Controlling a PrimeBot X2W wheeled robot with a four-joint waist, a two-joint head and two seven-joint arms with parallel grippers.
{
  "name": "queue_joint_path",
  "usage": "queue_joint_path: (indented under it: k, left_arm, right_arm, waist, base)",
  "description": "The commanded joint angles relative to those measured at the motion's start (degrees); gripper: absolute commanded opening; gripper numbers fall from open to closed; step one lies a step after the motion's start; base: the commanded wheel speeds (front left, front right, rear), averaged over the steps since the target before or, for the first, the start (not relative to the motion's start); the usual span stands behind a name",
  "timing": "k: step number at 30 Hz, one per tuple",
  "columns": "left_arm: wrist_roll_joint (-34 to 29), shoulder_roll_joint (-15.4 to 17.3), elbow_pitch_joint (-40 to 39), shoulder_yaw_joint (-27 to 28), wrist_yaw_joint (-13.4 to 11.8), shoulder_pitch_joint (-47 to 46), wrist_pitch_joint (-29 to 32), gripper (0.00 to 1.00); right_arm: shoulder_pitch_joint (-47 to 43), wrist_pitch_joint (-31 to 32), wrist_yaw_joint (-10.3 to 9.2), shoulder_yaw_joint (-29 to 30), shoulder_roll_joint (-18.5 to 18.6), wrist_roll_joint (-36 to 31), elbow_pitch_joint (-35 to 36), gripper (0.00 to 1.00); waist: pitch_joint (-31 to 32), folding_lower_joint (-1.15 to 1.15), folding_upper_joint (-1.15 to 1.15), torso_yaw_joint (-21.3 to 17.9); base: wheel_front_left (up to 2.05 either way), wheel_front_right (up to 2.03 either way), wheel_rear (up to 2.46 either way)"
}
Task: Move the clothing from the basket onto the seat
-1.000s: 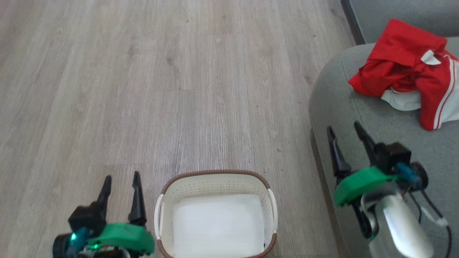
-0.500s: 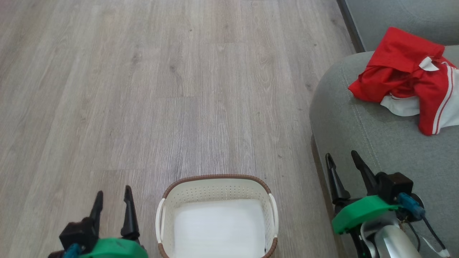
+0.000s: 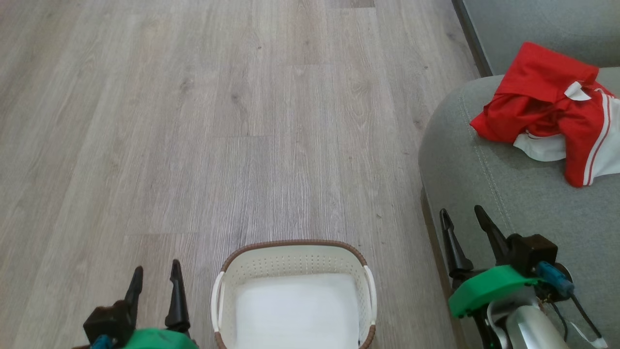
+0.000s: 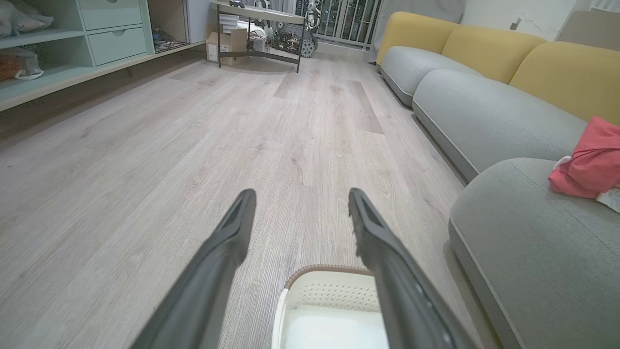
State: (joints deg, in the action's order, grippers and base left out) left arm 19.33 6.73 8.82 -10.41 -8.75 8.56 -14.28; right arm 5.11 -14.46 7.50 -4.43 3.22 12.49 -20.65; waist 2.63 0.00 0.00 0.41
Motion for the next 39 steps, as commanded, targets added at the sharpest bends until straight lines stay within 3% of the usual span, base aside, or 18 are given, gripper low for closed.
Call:
queue_joint_path:
  k: [1, 19, 20, 25, 39]
  left_arm:
    - [-0.44, -0.17, -1.47, 2.38, 0.37, -1.63, -0.72, 1.00]
    - [-1.33, -1.56, -0.76, 3.98, 1.41, -1.59, -0.72, 1.00]
    - [-0.60, -1.49, 0.84, 1.91, 1.24, 0.11, 0.00, 0.00]
    - [0.06, -1.97, 4.20, 1.75, 1.29, 0.56, 0.30, 0.00]
    - [8.27, -2.18, 4.37, 3.48, 2.97, -1.19, 2.63, 0.00]
  right_arm:
    - [0.77, -0.53, -0.01, -1.29, -0.34, -0.10, 1.55, 1.00]
    - [0.86, -0.53, -0.01, -0.95, -0.34, -0.27, 1.00, 1.00]
    - [-0.09, 0.00, 0.00, 0.23, -0.02, -0.01, -0.70, 0.00]
    - [-1.43, 0.24, 0.01, 0.22, -0.02, 0.58, -3.94, 0.00]
    - [-1.17, 2.58, 0.01, 1.43, -0.06, 9.50, -2.73, 0.00]
  waist:
    - [0.07, 0.00, 0.00, 0.06]
    - [-0.32, 0.00, 0.00, -0.32]
    - [-0.34, 0.00, 0.00, -0.33]
    - [-0.39, 0.00, 0.00, -0.37]
    - [-0.66, 0.00, 0.00, -0.37]
  base:
    - [0.00, 0.00, 0.00]
    - [0.00, 0.00, 0.00]
    - [0.00, 0.00, 0.00]
    - [0.00, 0.00, 0.00]
    - [0.00, 0.00, 0.00]
